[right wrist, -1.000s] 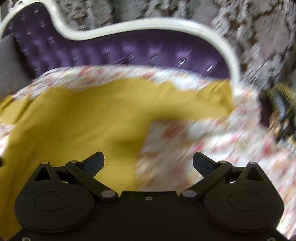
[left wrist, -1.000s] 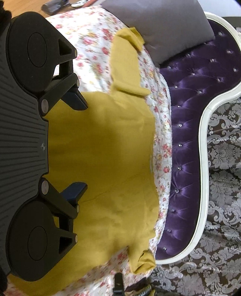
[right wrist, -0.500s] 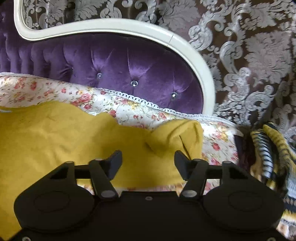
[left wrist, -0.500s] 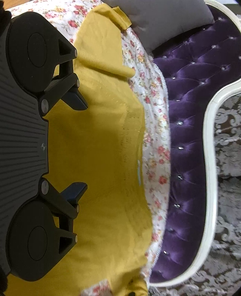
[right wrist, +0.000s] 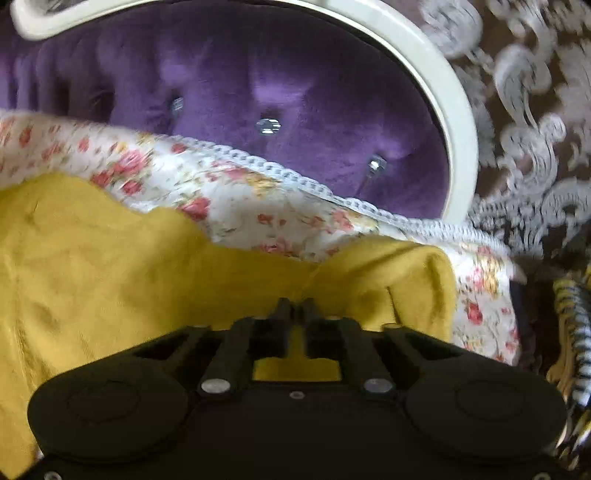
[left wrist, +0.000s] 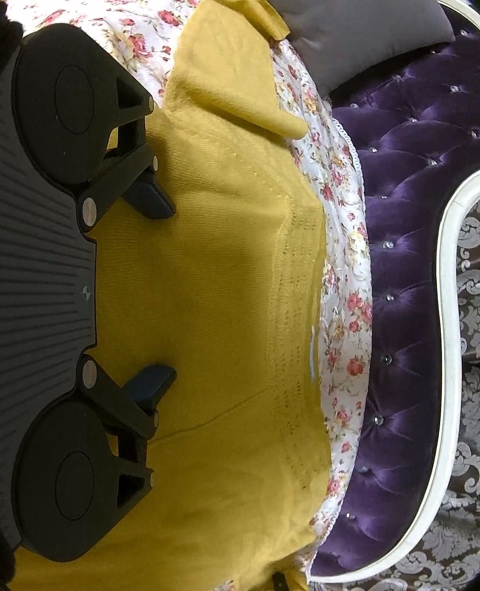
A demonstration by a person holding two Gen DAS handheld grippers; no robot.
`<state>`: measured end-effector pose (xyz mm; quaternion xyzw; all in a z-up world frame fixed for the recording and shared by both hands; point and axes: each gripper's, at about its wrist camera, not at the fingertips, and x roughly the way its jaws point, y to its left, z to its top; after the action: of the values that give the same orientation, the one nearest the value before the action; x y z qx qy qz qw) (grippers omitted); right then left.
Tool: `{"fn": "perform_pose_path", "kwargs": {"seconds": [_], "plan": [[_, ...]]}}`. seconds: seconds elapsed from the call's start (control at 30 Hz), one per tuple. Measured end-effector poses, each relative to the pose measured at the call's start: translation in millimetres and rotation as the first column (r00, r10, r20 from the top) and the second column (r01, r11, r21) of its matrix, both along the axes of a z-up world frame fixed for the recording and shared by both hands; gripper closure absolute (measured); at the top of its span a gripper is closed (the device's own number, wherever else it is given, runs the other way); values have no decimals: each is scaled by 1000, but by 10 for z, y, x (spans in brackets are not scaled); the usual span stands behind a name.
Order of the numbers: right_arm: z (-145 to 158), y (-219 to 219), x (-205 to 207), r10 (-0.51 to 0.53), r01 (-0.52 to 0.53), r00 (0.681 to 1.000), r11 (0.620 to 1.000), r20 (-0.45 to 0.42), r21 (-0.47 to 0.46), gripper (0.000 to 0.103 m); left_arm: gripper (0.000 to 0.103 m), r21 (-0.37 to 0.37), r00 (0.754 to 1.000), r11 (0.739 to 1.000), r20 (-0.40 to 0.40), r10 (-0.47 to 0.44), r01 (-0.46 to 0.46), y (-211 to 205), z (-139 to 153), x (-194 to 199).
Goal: Fold small clothes
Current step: 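Lift the held sleeve with the right gripper, fold it across the body, release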
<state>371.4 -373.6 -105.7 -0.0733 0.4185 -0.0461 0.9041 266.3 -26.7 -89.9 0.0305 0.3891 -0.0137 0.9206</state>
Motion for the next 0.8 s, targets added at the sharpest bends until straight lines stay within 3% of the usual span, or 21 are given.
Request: {"fn": "perform_pose_path", "kwargs": {"seconds": [0.13, 0.27, 0.33, 0.4, 0.47, 0.53, 0.57, 0.67, 0.8], "plan": [[292, -458, -60, -111, 110, 993, 994, 42, 23, 96, 10, -11, 1000, 1000, -1, 15, -15, 13, -14, 13], [538, -1147, -186, -293, 292, 954, 956, 61, 26, 95, 10, -10, 1000, 1000, 2, 17, -17, 13, -17, 15], [617, -1498, -275, -379, 377, 923, 925, 62, 47, 82, 10, -10, 1000, 1000, 4, 21, -21, 12, -19, 15], [696, -1704, -381, -437, 429, 896, 898, 77, 101, 78, 10, -9, 1000, 1000, 6, 23, -23, 9, -22, 15], [750, -1721, -493, -416, 396, 903, 904, 110, 161, 71, 10, -10, 1000, 1000, 8, 24, -24, 10, -27, 13], [717, -1627, -524, -360, 332, 927, 919, 109, 210, 40, 9, -9, 1000, 1000, 11, 25, -25, 11, -32, 15], [666, -1573, -509, -333, 301, 938, 921, 98, 249, 36, 9, -8, 1000, 1000, 11, 25, -25, 13, -32, 12], [510, -1398, -418, -279, 243, 957, 916, 73, 319, 36, 9, -8, 1000, 1000, 10, 22, -22, 16, -34, 11], [341, -1048, -229, -187, 165, 979, 961, 84, 220, 36, 9, -10, 1000, 1000, 8, 17, -17, 24, -33, 14]]}}
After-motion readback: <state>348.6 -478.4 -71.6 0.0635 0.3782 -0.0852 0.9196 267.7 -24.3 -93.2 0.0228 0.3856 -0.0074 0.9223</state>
